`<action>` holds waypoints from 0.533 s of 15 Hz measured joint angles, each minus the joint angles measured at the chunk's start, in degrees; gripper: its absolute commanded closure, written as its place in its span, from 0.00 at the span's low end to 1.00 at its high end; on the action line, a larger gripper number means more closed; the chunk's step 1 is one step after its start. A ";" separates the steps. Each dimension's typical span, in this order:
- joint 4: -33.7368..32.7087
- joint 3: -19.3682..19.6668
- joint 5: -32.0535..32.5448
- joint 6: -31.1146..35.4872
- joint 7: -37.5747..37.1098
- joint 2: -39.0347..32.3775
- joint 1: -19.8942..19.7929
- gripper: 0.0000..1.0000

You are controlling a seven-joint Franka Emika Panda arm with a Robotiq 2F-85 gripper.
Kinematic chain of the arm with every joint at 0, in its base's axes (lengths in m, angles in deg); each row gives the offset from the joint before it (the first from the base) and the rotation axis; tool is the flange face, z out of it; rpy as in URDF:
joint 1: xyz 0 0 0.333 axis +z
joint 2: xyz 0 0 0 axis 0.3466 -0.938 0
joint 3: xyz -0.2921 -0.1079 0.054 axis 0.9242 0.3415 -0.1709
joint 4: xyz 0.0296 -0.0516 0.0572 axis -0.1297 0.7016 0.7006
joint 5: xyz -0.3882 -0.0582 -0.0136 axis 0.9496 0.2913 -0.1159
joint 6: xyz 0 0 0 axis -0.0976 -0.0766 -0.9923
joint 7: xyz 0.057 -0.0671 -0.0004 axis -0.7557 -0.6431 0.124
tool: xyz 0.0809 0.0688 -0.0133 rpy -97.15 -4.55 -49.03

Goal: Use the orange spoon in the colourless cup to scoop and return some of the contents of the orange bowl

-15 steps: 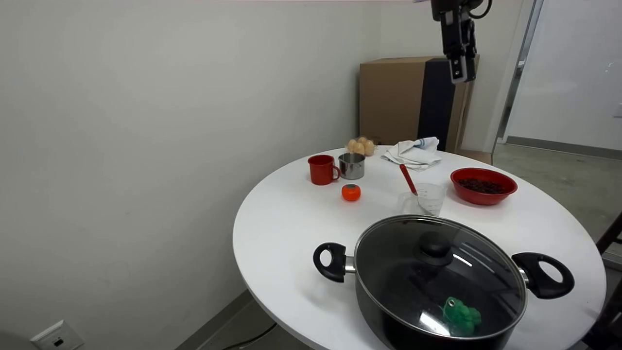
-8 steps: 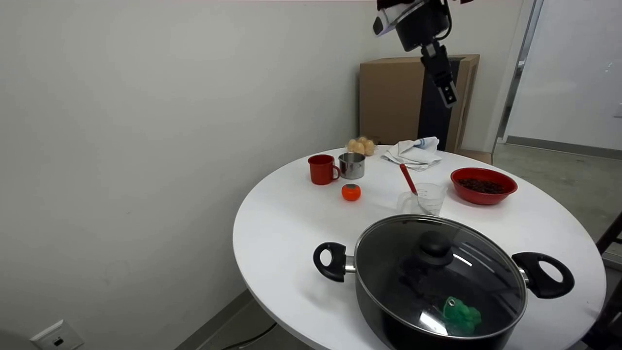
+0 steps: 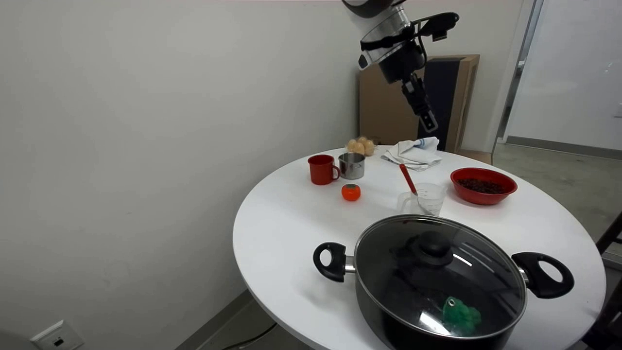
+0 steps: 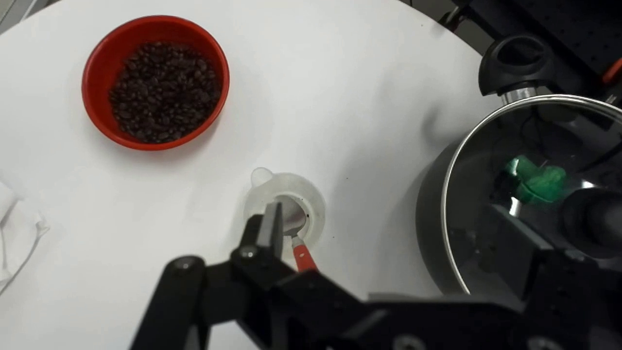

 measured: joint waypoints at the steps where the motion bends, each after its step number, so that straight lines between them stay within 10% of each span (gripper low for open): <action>1: -1.56 0.02 0.00 0.00 0.02 -1.50 -0.27 0.00; 8: -8.72 -0.32 0.00 -0.06 0.39 -8.58 -0.14 0.00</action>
